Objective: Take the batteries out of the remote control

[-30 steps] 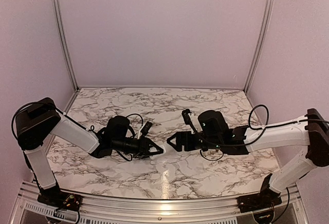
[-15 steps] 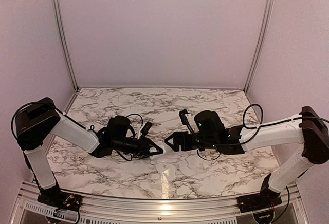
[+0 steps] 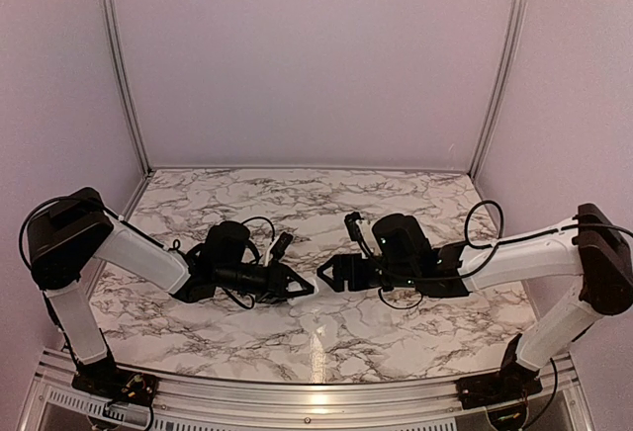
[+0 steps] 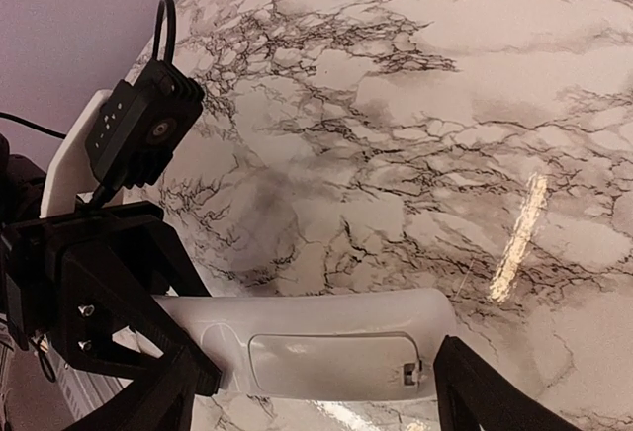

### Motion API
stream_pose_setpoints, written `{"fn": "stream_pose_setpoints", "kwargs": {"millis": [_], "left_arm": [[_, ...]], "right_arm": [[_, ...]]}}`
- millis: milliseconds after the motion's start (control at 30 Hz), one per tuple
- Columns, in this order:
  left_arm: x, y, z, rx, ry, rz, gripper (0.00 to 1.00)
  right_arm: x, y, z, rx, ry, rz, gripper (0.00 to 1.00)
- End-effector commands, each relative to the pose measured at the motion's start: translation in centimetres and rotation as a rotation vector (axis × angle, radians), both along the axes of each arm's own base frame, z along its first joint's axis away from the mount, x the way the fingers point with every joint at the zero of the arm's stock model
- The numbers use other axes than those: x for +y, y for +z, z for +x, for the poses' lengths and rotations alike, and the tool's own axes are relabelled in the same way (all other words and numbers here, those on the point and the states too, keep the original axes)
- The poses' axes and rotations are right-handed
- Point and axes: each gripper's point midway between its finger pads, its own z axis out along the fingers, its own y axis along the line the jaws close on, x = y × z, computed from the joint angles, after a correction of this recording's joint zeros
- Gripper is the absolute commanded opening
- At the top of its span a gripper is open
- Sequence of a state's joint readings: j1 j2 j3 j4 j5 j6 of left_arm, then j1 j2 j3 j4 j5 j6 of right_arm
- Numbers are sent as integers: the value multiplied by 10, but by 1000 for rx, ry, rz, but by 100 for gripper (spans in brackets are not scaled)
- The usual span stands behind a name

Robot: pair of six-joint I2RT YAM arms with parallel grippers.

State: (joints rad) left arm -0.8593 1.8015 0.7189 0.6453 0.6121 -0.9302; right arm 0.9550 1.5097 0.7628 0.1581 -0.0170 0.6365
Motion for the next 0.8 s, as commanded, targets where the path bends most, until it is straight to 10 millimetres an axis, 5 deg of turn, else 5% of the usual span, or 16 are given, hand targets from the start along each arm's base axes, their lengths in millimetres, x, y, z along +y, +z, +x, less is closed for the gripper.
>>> {"fn": "stream_pose_setpoints", "kwargs": {"millis": [0,767], "left_arm": [[-4,20,4,-58,-2,-38,0],[-4,21,5,-61,2,-40,0]], "right_arm": [[9,5,2,-6,2,24,82],[20,10,-11,33,70,102,78]]}}
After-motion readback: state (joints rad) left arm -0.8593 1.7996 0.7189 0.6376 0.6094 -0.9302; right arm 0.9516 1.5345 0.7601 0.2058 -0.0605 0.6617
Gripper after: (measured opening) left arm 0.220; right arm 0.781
